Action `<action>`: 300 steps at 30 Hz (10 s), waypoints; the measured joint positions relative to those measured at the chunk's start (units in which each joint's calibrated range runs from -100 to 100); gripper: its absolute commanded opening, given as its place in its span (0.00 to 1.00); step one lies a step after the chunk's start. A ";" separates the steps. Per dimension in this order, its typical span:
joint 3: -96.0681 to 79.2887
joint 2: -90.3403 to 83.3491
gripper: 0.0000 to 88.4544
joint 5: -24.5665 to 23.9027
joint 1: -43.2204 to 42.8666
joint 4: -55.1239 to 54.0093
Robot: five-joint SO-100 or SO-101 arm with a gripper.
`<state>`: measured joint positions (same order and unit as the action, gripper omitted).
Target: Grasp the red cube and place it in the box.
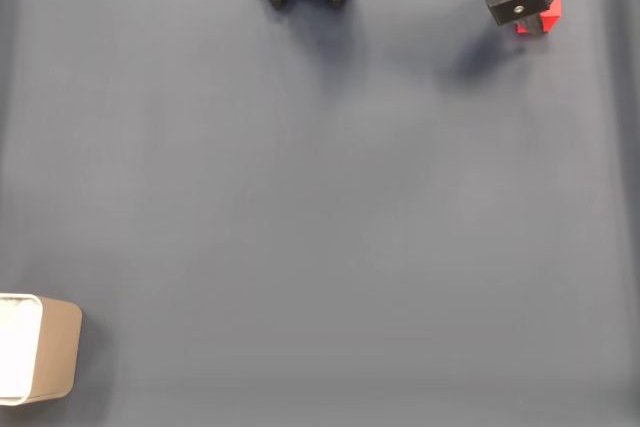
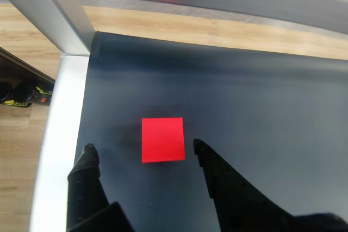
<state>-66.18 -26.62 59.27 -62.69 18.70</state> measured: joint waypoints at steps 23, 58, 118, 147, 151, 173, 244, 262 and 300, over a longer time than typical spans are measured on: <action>3.53 3.82 0.45 -0.78 -1.93 -0.88; 3.44 3.65 0.04 -1.90 -3.12 -0.88; 36.26 -5.21 0.00 -4.44 37.61 25.78; 61.12 11.98 0.00 -6.35 65.36 25.78; 65.37 15.37 0.00 -6.59 69.14 25.78; 92.59 36.47 0.00 -7.33 85.24 25.78; 128.75 72.08 0.00 -7.52 95.99 25.14; 128.75 73.12 0.00 -7.47 95.10 23.87; 128.75 73.12 0.39 -7.03 95.03 21.40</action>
<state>62.57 46.50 52.23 32.34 40.10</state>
